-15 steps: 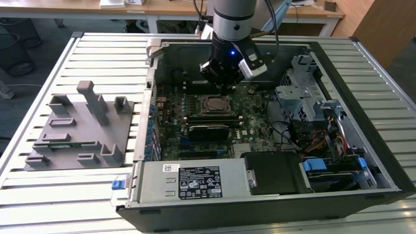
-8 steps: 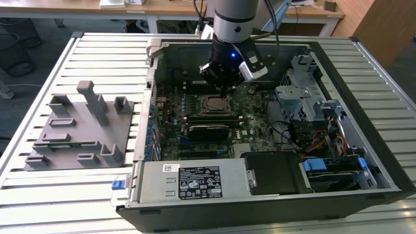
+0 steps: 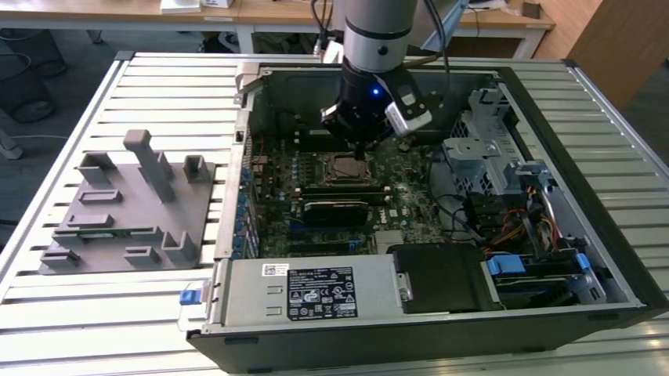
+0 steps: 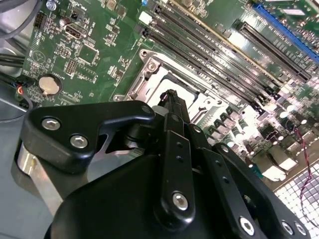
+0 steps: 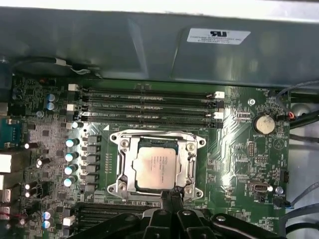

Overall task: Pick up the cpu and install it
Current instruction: 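Install the second cpu locking lever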

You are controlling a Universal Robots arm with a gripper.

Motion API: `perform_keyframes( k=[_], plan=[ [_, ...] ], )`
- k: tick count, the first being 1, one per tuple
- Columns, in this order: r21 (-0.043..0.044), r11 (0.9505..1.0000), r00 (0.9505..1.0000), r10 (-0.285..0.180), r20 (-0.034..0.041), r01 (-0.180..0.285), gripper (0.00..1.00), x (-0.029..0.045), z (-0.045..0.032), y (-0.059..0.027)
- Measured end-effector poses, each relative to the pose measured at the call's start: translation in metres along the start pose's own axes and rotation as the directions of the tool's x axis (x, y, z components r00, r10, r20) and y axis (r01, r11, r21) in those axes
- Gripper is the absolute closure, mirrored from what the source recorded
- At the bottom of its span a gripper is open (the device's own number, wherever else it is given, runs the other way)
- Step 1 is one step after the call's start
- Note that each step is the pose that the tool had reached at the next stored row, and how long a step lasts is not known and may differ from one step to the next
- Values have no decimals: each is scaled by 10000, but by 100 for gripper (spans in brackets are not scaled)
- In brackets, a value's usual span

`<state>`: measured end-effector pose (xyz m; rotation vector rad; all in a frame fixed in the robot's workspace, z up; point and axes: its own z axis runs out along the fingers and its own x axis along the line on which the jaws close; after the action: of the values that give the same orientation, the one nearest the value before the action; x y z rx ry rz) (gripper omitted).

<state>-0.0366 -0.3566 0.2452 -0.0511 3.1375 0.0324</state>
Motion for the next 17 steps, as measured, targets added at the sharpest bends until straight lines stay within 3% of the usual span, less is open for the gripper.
perform_keyframes(
  k=[12,17],
  plan=[
    [-2,10000,10000,1,-15,-1,89,12,3,-155],
    [-186,9998,9999,3,-101,-5,89,12,2,-167]
  ],
)
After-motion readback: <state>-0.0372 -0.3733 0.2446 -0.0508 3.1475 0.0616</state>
